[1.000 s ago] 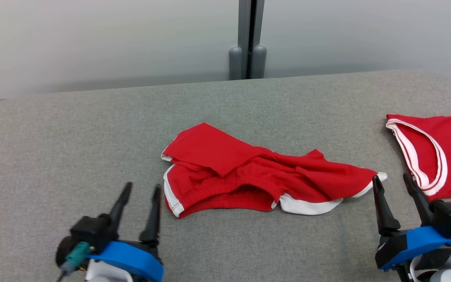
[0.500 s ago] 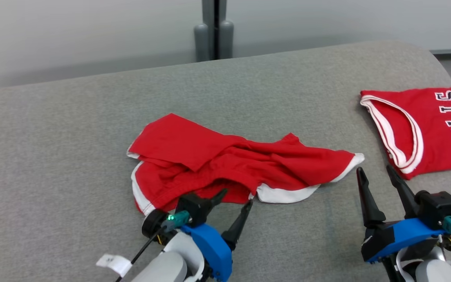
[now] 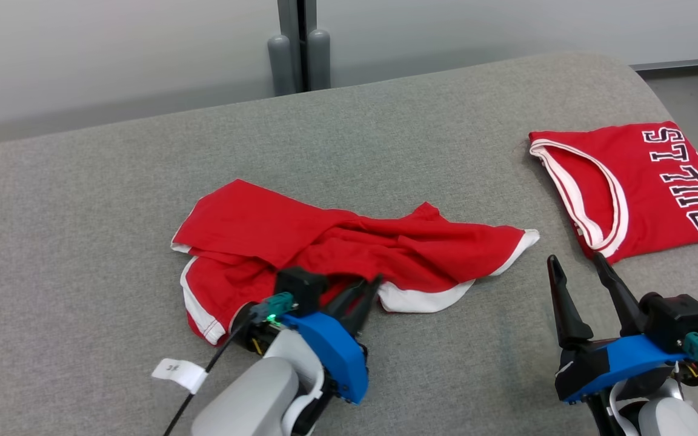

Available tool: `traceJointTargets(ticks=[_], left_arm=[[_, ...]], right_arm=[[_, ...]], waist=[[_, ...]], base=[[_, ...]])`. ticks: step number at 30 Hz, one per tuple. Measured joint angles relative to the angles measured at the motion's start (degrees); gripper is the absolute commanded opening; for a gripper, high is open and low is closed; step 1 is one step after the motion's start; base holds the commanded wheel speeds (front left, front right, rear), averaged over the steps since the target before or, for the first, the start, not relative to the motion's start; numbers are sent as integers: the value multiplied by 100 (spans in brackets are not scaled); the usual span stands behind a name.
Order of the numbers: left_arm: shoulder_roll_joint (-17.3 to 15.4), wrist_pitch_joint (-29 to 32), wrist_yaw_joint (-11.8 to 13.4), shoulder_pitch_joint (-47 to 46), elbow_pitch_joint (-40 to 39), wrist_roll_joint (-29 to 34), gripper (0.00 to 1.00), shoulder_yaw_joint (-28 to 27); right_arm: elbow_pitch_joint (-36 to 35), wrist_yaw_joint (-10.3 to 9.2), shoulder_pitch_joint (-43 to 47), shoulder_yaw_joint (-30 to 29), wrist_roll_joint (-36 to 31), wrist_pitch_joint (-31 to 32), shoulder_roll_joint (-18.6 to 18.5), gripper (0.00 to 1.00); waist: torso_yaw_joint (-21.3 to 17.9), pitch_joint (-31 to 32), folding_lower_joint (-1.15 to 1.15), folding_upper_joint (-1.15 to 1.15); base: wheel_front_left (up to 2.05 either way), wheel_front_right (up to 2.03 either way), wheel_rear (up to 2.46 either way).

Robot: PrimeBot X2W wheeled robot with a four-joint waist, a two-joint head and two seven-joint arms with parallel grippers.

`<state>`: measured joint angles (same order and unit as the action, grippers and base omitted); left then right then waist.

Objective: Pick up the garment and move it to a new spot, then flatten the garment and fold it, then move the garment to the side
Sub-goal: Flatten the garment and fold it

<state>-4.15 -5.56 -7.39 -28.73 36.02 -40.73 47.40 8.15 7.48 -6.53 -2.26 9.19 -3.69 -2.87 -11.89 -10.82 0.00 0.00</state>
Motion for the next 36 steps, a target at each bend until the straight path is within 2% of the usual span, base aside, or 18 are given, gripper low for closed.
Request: traceJointTargets(ticks=[7,10,15,17,22,26,29,32,35,36], left_arm=[[-205,-442,2,-23,465,-286,0,-379],[-363,-380,2,110,459,-455,0,-469],[-975,15,3,524,-5,-661,0,-528],[-1227,182,78,721,-374,-768,0,-599],[-1803,622,494,1246,-1636,-1099,0,-848],[-2260,994,1005,1706,-2780,-1269,0,-1025],[-2658,1234,1485,1923,-3440,-1113,0,-1099],[-2744,1274,1688,1945,-3715,-1049,0,-1131],[-2700,1293,1779,1928,-3540,-921,0,-1057],[-2651,1216,1824,1903,-3427,-862,42,-1063]], right_arm=[[-3,0,-7,1,16,-23,1,100],[-23,0,2,-81,13,-24,0,100],[-68,0,11,-162,3,-18,2,100],[-84,0,26,-163,5,-10,1,100],[-101,0,67,-124,56,7,2,100],[-114,0,62,-92,57,8,2,100],[-114,0,59,-98,57,8,1,100],[-108,0,59,-107,57,3,2,100],[-64,0,53,-82,59,2,2,100],[-53,1,40,-69,63,2,2,100]], waist=[[173,73,0,0],[308,107,0,0],[571,144,0,0],[676,155,0,0],[854,159,0,0],[897,129,0,0],[913,99,0,0],[929,77,0,0],[902,82,0,0],[887,90,0,0]], base=[[0,0,0],[0,0,0],[0,0,0],[0,0,0],[0,0,0],[0,0,0],[0,0,0],[0,0,0],[0,0,0],[0,0,0]])
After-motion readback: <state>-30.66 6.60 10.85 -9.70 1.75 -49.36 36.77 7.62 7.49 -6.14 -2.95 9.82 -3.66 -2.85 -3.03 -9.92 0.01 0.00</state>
